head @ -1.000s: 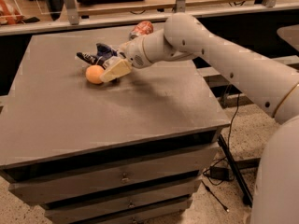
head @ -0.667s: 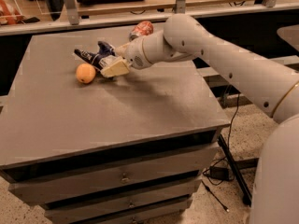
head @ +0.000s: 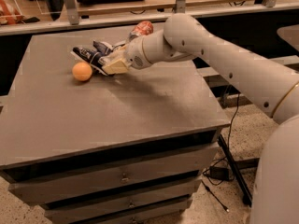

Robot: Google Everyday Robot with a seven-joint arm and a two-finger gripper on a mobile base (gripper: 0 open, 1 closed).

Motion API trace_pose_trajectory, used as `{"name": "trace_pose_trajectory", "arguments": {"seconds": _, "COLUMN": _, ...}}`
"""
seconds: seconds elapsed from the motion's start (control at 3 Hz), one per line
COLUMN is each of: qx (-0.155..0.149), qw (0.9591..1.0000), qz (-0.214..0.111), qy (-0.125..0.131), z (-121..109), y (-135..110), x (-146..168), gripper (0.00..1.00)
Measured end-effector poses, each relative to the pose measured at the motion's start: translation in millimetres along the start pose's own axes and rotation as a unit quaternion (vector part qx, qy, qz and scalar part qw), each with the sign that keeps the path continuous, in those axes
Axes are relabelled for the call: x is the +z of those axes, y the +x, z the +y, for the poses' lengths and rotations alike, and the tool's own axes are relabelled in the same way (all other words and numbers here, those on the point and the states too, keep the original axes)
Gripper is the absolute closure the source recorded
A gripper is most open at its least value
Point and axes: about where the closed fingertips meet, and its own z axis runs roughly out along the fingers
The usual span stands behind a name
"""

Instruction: Pick blue chip bag

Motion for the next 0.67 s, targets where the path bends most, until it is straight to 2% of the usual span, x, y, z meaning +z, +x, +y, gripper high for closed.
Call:
{"name": "trace_pose_trajectory", "arguments": {"seconds": 0.33, "qx": -0.008, "qw": 0.9998, "qz": -0.017, "qy": 0.008, "z": -5, "y": -15, "x": -7, "gripper": 1.00}}
{"name": "trace_pose_trajectory", "arguments": {"seconds": 0.67, "qx": -0.022, "qw": 0.9984, "qz": -0.048, "qy": 0.018, "z": -8, "y": -43, "x": -23, "gripper": 1.00}}
